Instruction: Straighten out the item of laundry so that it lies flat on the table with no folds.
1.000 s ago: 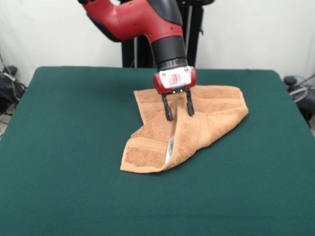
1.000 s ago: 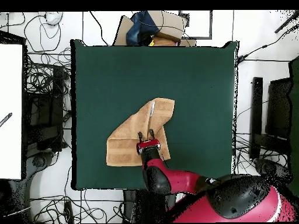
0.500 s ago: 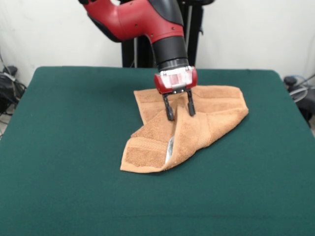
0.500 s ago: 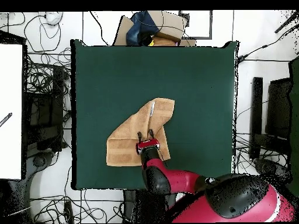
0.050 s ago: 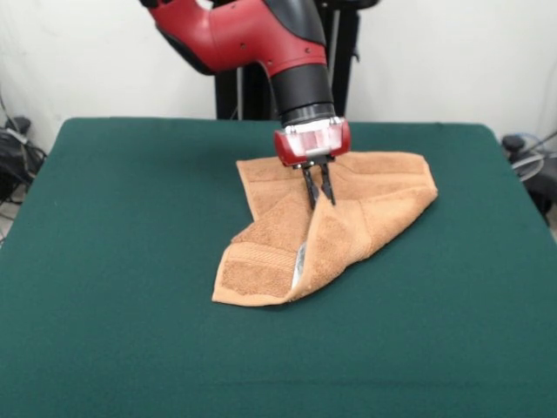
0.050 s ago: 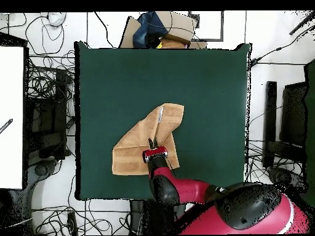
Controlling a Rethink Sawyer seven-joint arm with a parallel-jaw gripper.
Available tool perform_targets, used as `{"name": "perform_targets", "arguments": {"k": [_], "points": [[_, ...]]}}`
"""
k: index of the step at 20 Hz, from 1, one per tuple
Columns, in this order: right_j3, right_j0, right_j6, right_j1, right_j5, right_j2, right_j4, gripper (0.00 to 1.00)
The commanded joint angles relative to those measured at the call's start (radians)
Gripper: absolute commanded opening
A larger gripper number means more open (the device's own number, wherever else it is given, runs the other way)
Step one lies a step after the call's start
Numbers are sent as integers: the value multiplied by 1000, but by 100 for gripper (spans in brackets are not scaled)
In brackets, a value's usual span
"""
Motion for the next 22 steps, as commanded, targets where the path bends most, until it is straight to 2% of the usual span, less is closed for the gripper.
{"name": "perform_targets", "arguments": {"k": [1, 9, 11, 13, 18, 22], "points": [[-105, 29, 217, 31, -3, -31, 21, 0], [-102, 50, 199, 27, -34, -56, 33, 0], [-86, 77, 190, 7, -52, -86, 80, 0], [-58, 121, 176, -36, -19, -130, 145, 0], [64, 194, 198, -212, 76, -188, 265, 0], [102, 291, 206, -267, 53, -266, 422, 0]]}}
